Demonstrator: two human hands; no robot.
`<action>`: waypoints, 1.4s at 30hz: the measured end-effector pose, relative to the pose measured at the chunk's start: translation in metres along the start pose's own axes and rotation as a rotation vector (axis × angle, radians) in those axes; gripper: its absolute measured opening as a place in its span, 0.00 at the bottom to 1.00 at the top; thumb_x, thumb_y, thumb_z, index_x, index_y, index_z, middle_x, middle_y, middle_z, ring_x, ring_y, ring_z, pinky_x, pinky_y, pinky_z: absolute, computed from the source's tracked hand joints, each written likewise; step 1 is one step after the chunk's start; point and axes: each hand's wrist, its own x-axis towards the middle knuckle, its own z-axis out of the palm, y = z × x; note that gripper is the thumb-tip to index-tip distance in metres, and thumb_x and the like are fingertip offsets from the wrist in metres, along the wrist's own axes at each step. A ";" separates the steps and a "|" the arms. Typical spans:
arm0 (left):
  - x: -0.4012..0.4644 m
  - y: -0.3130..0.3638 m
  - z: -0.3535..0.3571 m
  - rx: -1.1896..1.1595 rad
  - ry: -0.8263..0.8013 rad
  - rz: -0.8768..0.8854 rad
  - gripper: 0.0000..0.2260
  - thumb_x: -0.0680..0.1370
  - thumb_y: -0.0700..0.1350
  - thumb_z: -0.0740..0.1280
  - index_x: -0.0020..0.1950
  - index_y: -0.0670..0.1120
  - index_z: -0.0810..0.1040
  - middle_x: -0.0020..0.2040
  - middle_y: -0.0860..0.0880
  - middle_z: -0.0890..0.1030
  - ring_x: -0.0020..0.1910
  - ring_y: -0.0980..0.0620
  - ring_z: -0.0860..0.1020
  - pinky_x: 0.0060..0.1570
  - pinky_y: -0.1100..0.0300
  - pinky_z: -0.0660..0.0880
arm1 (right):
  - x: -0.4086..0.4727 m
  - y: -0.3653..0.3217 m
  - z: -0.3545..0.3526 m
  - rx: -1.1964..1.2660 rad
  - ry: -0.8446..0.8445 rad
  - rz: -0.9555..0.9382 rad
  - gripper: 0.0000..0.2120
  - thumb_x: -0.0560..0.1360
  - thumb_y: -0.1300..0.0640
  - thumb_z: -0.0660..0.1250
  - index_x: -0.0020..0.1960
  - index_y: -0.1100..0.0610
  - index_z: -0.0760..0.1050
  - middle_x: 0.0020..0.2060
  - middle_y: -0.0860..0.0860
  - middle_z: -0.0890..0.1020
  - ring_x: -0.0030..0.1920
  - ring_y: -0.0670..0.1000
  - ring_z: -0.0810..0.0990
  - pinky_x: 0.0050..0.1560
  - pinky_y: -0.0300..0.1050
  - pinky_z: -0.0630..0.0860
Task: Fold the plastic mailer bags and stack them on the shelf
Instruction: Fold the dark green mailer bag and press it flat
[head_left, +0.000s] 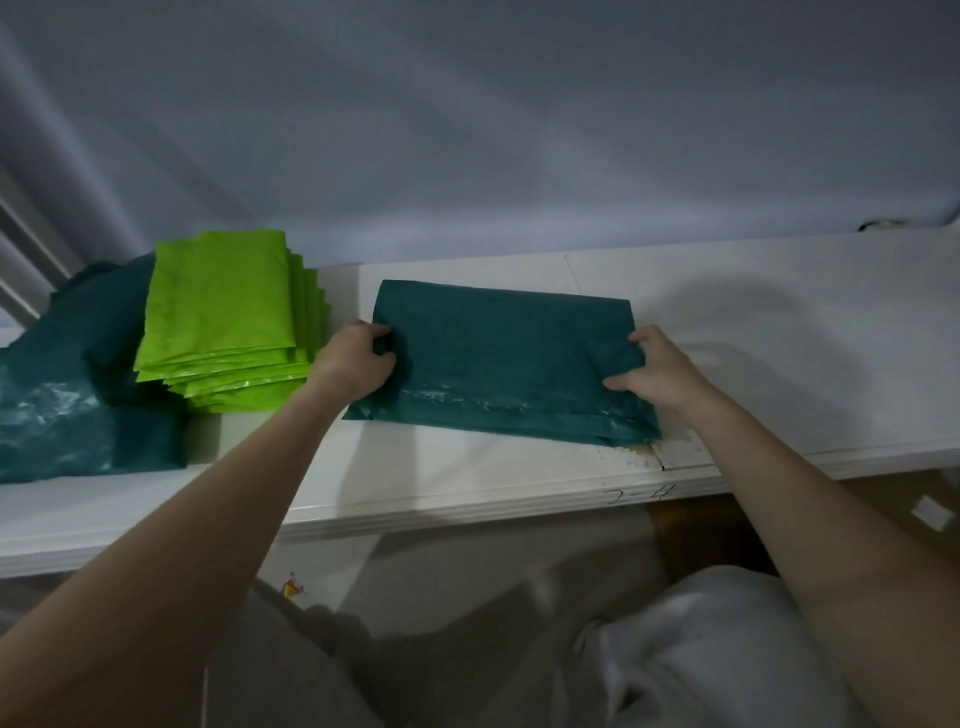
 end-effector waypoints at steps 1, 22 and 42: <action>-0.001 0.000 0.000 0.017 0.000 0.007 0.21 0.77 0.42 0.63 0.70 0.44 0.69 0.68 0.42 0.71 0.64 0.41 0.72 0.63 0.52 0.70 | 0.001 0.001 0.002 -0.035 0.007 -0.015 0.30 0.71 0.64 0.70 0.69 0.57 0.61 0.57 0.53 0.72 0.52 0.51 0.71 0.40 0.39 0.69; 0.047 0.043 0.006 0.096 0.082 0.303 0.22 0.81 0.47 0.56 0.73 0.41 0.63 0.75 0.44 0.60 0.73 0.44 0.59 0.73 0.53 0.54 | 0.044 -0.050 0.042 -0.578 0.182 -0.373 0.20 0.80 0.55 0.53 0.70 0.61 0.65 0.69 0.55 0.66 0.68 0.56 0.63 0.65 0.51 0.65; 0.089 0.061 0.046 0.299 -0.204 0.232 0.24 0.78 0.63 0.47 0.71 0.57 0.66 0.70 0.51 0.71 0.69 0.47 0.66 0.67 0.48 0.54 | 0.100 -0.058 0.092 -0.650 -0.007 -0.345 0.21 0.79 0.43 0.47 0.60 0.50 0.74 0.58 0.50 0.78 0.59 0.55 0.73 0.60 0.54 0.65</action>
